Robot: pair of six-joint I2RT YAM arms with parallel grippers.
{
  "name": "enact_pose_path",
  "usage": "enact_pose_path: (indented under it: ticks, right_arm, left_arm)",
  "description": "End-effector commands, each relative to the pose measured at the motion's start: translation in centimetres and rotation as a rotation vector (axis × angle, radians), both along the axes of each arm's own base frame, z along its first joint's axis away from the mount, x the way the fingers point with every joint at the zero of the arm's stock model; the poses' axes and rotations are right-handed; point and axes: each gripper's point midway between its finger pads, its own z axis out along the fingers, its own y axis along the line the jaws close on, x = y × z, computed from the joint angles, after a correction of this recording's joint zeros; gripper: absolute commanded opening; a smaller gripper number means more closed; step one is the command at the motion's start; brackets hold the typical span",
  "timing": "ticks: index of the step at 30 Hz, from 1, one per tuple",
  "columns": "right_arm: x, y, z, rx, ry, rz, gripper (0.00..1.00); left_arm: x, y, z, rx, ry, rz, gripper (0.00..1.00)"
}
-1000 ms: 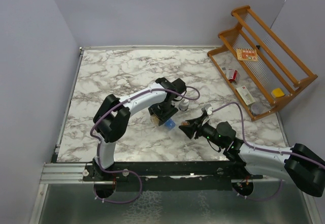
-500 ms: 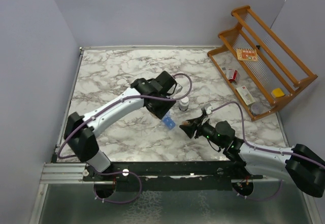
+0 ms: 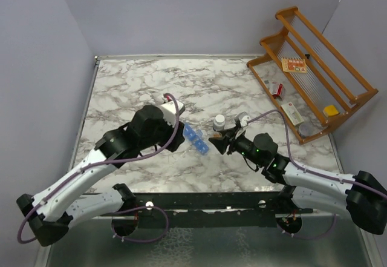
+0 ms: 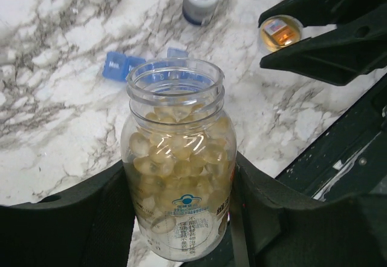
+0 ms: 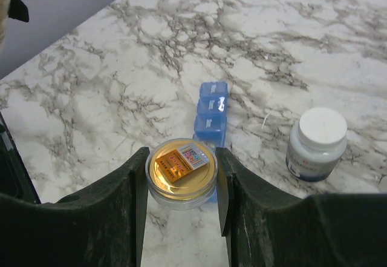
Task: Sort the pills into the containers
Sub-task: Screw the lid of the pill bottle onto the pill bottle.
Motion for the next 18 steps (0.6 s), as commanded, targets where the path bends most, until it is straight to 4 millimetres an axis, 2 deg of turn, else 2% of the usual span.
enact_pose_path:
  ticks: [1,6,10,12,15,16,18]
  right_arm:
    - [0.8,0.6,3.5,-0.036,-0.100,0.012,0.01]
    - [0.7,1.6,7.7,0.011,-0.156,0.052,0.01]
    - [0.9,1.9,8.6,0.003,-0.153,0.057,0.01]
    - [0.9,1.7,8.8,-0.002,-0.153,0.049,0.01]
    - [1.0,1.8,9.6,-0.008,-0.167,0.055,0.01]
    - [1.1,1.9,10.0,-0.015,-0.172,0.057,0.01]
    - [1.1,2.1,11.2,-0.025,-0.189,0.067,0.01]
  left_arm:
    - [-0.4,-0.9,5.6,-0.261,-0.204,-0.040,0.00]
    - [-0.2,-0.6,8.5,-0.377,-0.343,-0.039,0.00]
    - [-0.6,-1.5,10.7,-0.433,-0.411,-0.106,0.00]
    - [-0.2,-1.3,11.3,-0.498,-0.481,-0.078,0.00]
    - [-0.7,-3.3,10.5,-0.567,-0.474,-0.159,0.00]
    - [-0.7,-3.3,10.1,-0.550,-0.472,-0.167,0.00]
    - [-1.2,-2.0,10.5,-0.542,-0.521,-0.158,0.00]
